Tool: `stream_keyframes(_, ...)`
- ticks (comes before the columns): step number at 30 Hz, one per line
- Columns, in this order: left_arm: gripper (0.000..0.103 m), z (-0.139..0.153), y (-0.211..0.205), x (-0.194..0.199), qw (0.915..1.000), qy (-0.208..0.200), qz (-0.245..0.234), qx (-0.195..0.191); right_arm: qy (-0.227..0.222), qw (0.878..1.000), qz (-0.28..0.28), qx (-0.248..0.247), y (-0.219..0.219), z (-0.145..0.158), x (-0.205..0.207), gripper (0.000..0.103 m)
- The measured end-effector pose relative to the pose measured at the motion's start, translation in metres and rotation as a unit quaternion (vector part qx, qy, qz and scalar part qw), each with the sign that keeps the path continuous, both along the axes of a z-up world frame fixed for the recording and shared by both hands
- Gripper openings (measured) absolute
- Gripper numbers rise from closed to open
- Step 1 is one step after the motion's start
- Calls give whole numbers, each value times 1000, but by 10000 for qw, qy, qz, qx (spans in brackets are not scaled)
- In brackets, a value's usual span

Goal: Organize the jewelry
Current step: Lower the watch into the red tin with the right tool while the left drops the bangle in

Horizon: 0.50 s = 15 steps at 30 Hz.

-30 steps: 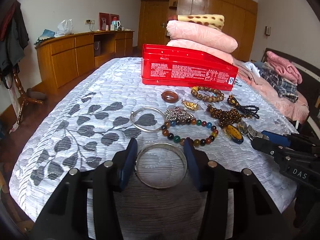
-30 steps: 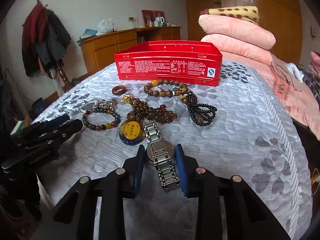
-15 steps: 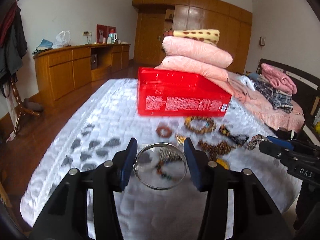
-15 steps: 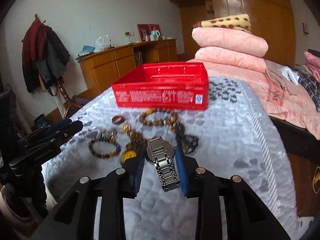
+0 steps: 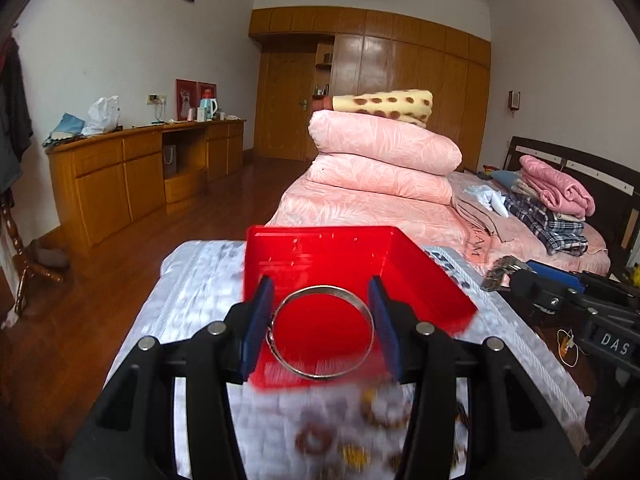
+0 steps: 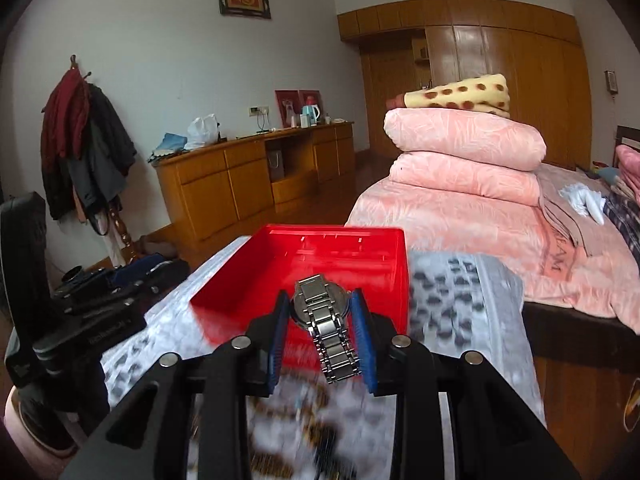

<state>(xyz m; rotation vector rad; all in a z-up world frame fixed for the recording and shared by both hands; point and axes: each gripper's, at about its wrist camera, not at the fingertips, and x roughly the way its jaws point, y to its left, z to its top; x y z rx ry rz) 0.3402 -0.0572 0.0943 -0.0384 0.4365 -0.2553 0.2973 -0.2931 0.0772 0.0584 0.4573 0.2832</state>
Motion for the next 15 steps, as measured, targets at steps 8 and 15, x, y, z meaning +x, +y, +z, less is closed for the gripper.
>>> stream_keyframes(8, 47, -21, -17, 62, 9987, 467, -79, 173, 521, 9986, -27, 88, 1, -30, 75, 31)
stream_keyframes(15, 58, -38, -17, 77, 9976, 641, -82, 260, 797, 9968, -37, 27, 2, -54, 87, 32)
